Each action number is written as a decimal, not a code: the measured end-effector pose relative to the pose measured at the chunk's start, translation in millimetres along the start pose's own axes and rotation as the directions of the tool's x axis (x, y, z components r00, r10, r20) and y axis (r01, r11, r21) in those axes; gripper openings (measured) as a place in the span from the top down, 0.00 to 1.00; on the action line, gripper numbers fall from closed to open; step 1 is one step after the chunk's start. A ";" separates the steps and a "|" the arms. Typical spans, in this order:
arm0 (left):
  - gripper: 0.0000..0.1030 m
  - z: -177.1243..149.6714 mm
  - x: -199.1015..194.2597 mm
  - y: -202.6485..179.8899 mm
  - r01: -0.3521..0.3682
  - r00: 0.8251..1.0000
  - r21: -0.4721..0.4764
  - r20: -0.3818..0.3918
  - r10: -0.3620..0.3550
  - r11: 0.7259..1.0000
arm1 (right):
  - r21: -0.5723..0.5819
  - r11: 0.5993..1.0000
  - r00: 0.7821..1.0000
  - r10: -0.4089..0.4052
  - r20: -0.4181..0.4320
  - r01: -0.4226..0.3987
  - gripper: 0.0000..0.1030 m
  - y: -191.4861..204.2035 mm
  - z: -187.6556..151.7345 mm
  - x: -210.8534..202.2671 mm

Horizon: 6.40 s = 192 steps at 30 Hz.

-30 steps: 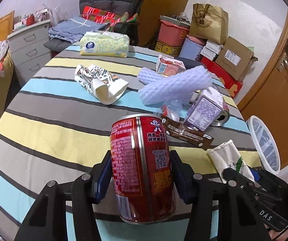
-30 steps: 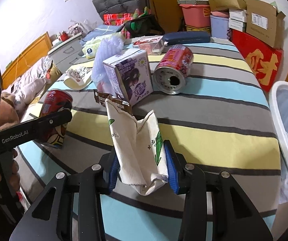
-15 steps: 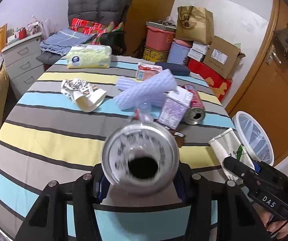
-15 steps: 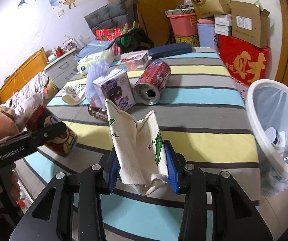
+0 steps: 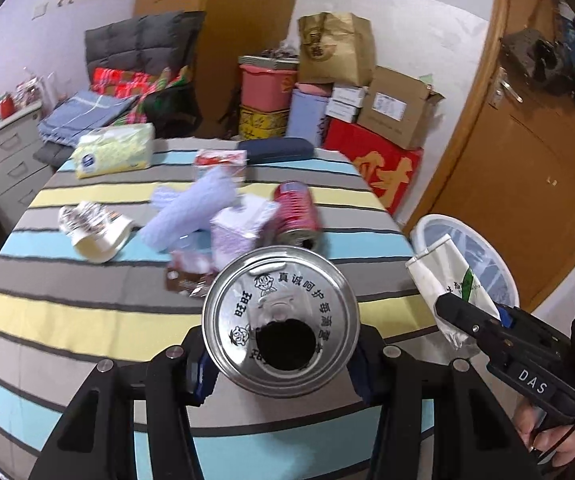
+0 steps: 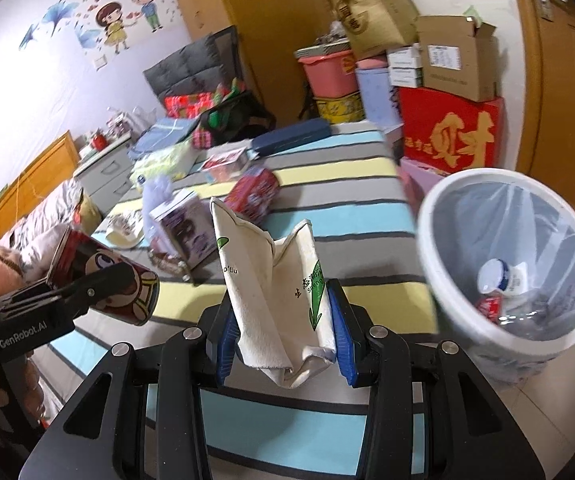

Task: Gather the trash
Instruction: 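Carry the red can and paper bag with both tools over the bin, then open both tools to drop the can and paper bag into the bin, then move both tools back toward the remaining trash on the table, then grasp the doodle-patterned paper cup with the left tool while the right tool grasps the red milk can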

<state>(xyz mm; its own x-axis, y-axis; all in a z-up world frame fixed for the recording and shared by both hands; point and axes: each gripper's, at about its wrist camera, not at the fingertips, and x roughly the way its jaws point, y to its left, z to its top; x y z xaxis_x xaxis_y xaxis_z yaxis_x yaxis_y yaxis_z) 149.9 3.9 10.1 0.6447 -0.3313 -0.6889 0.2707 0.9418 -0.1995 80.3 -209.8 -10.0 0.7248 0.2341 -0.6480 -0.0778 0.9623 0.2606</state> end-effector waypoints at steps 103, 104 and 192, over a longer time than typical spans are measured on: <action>0.36 17.6 -22.9 -51.6 -0.062 0.991 0.067 0.126 0.053 0.996 | 0.022 0.987 0.984 -0.160 0.085 0.158 0.41 -51.1 20.3 -20.8; 0.36 16.9 -25.3 -44.4 -0.070 0.990 0.054 0.129 0.062 0.996 | 0.016 0.988 0.985 -0.153 0.083 0.153 0.40 -47.9 20.9 -18.9; 0.72 48.9 92.6 213.2 -0.307 0.951 -0.369 -0.103 0.290 0.877 | -0.130 0.991 0.994 -0.031 -0.107 0.017 0.48 35.5 59.7 116.6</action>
<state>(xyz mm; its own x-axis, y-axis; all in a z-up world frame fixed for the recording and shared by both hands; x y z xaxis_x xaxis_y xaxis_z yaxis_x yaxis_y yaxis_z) 302.2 171.1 -62.1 0.6181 -0.0362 -0.7853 -0.2243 0.9493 -0.2204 202.9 -156.6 -33.6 0.6491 0.2176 -0.7289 -0.1541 0.9760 0.1542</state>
